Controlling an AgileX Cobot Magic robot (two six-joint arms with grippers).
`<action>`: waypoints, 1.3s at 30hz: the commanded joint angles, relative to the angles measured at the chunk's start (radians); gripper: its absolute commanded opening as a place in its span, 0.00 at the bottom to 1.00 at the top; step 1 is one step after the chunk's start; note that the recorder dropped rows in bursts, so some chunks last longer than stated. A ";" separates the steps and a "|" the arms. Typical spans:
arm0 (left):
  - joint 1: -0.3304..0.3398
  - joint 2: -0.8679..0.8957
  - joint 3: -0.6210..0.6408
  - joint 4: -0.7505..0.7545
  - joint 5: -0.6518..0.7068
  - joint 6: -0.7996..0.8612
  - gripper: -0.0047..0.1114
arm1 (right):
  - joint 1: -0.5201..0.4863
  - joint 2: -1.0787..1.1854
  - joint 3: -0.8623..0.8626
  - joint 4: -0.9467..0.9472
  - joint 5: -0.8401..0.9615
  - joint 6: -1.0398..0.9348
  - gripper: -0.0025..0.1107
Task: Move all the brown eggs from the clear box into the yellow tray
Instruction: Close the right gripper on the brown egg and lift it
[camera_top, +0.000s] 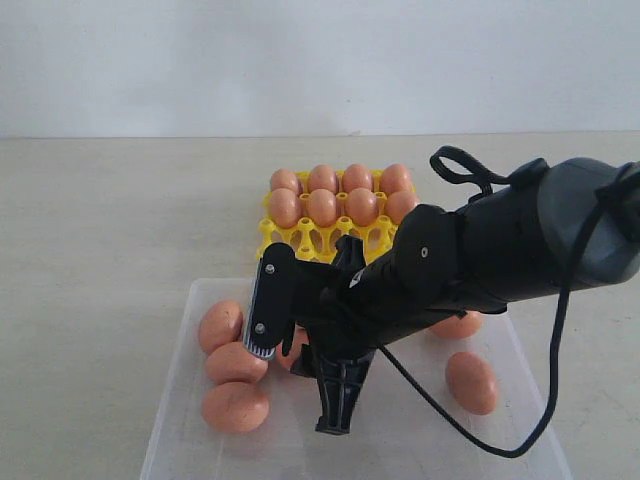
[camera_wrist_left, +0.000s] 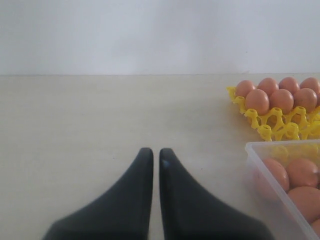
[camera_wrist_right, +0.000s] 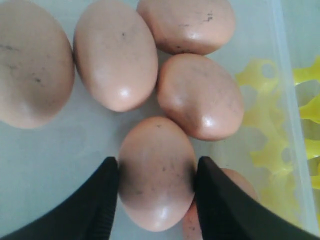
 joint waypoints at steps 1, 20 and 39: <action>-0.009 -0.002 0.004 -0.001 -0.001 0.003 0.08 | 0.000 0.039 0.011 -0.007 0.042 0.008 0.28; -0.009 -0.002 0.004 -0.001 -0.001 0.003 0.08 | 0.000 0.039 0.011 -0.007 0.034 0.121 0.55; -0.009 -0.002 0.004 -0.001 -0.001 0.003 0.08 | 0.000 0.039 0.011 0.097 -0.033 0.362 0.23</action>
